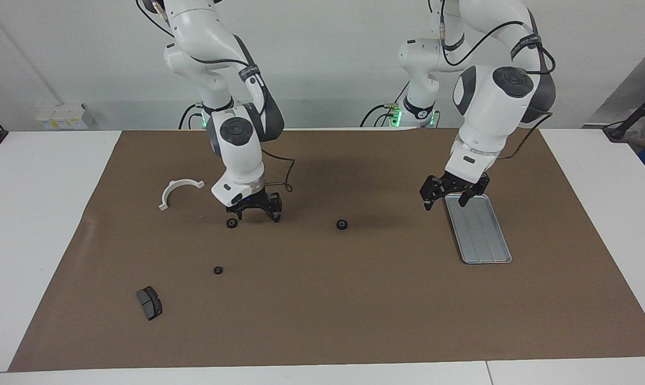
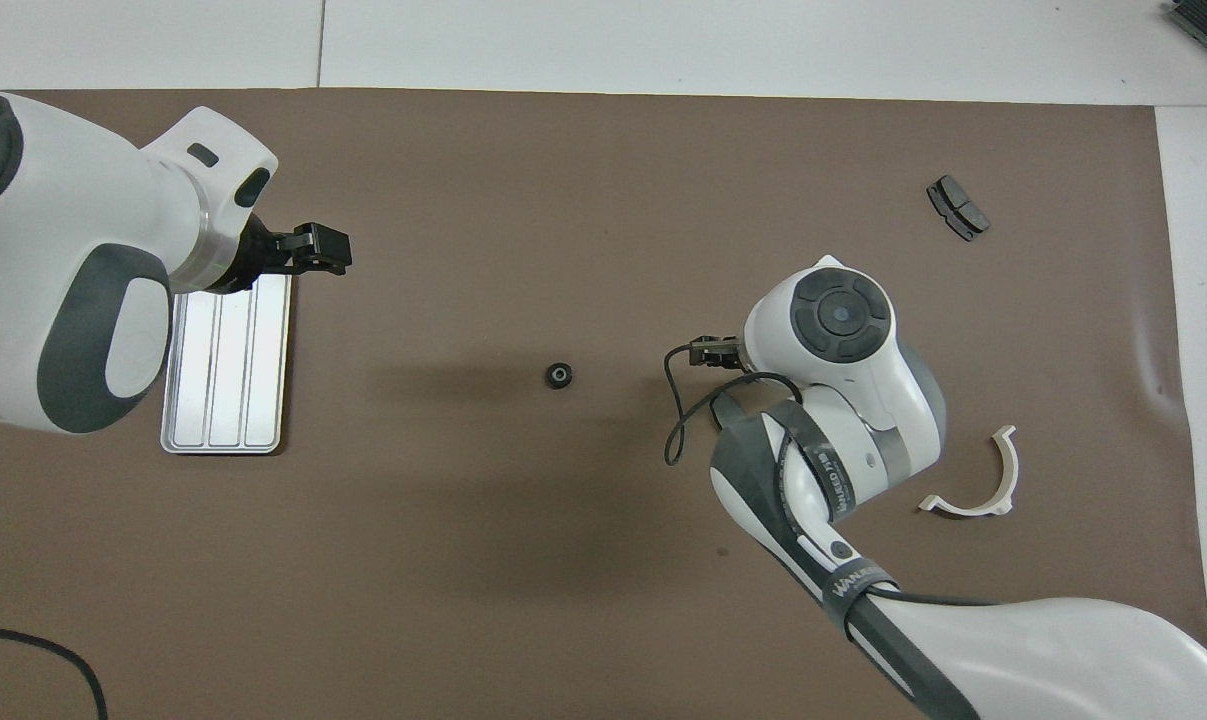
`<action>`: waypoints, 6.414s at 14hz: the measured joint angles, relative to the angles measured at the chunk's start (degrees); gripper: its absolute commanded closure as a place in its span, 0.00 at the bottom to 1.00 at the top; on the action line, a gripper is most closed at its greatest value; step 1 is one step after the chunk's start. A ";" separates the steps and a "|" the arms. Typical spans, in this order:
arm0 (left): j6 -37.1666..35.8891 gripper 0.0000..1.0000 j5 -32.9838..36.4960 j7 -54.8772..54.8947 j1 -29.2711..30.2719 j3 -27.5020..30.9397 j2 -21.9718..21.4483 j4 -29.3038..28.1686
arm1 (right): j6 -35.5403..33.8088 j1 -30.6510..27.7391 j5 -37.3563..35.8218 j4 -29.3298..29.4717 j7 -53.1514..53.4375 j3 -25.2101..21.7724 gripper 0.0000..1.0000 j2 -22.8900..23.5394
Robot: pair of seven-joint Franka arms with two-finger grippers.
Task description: Pick bearing gear from pile to tray
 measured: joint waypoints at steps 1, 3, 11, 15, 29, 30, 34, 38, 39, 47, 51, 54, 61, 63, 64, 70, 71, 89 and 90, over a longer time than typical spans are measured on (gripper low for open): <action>0.67 0.00 -0.01 -2.09 -1.56 -0.04 0.54 -0.02 | 1.05 -0.82 0.18 -1.40 -1.42 0.01 0.00 -0.48; 2.44 0.00 -0.02 -7.13 -5.24 -0.13 2.30 -0.05 | 3.83 -2.40 0.18 -3.61 -3.87 0.02 0.00 -0.77; 10.75 0.00 -0.02 -17.05 -17.23 -0.14 12.09 -0.27 | 7.43 -5.62 0.19 -6.48 -7.65 0.04 0.05 -0.88; 18.18 0.00 -0.01 -17.06 -18.21 -0.11 13.46 -3.82 | 8.10 -5.89 0.19 -7.33 -7.66 0.04 0.18 -0.87; 20.20 0.05 -0.01 -17.04 -21.51 -0.08 14.49 -8.13 | 10.97 -7.68 0.19 -8.45 -9.01 0.08 0.34 -0.86; 20.20 0.07 -0.01 -17.04 -21.52 -0.09 14.54 -8.17 | 10.97 -7.66 0.19 -8.55 -9.01 0.13 0.37 -0.83; 20.21 0.14 -0.01 -17.04 -21.58 -0.10 14.65 -8.22 | 10.98 -7.63 0.19 -8.81 -9.01 0.19 0.57 -0.63; 20.73 0.20 -0.01 -16.97 -21.58 -0.05 14.67 -8.22 | 11.01 -7.63 0.20 -8.75 -9.00 0.18 0.96 -0.79; 20.88 0.21 -0.01 -16.87 -21.58 -0.01 14.67 -8.22 | 11.05 -7.60 0.22 -8.74 -8.92 0.21 1.00 -0.78; 22.04 0.30 0.01 -16.52 -21.51 0.31 14.93 -8.22 | 10.72 -5.79 0.36 -4.20 -5.09 0.69 1.00 -0.96; 23.39 0.30 0.05 -16.47 -21.46 0.43 15.49 -8.20 | 9.79 -4.28 0.37 -0.56 -2.34 0.75 1.00 -0.56; 23.39 0.39 0.07 -16.47 -21.45 0.46 15.50 -8.20 | 9.81 -4.09 0.38 1.01 -1.71 0.75 1.00 0.73; 23.36 0.62 0.16 -16.27 -21.41 0.81 15.56 -8.26 | 9.80 -1.90 0.49 5.21 1.59 0.77 1.00 2.54; 23.47 0.67 0.14 -16.27 -21.44 0.74 15.56 -8.19 | 9.78 -1.15 0.49 6.65 2.89 0.77 1.00 3.30; 23.47 0.70 0.15 -16.27 -21.45 0.71 15.53 -8.16 | 9.76 -0.86 0.50 7.17 3.42 0.77 1.00 3.56; 23.38 0.84 0.15 -16.26 -21.32 0.85 15.55 -8.00 | 7.01 1.54 0.51 11.37 7.82 0.78 1.00 4.58; 23.25 0.87 0.15 -16.09 -20.94 1.04 15.55 -7.74 | 6.85 1.80 0.51 11.96 8.21 0.79 1.00 4.78; 2.31 0.92 0.16 36.02 10.54 1.82 8.91 -4.14 | -2.09 21.21 -5.32 28.75 31.08 0.85 0.90 20.17; 2.31 0.92 0.16 38.94 11.79 1.83 8.80 -4.75 | -2.53 21.89 -5.62 28.72 31.62 0.84 0.83 20.18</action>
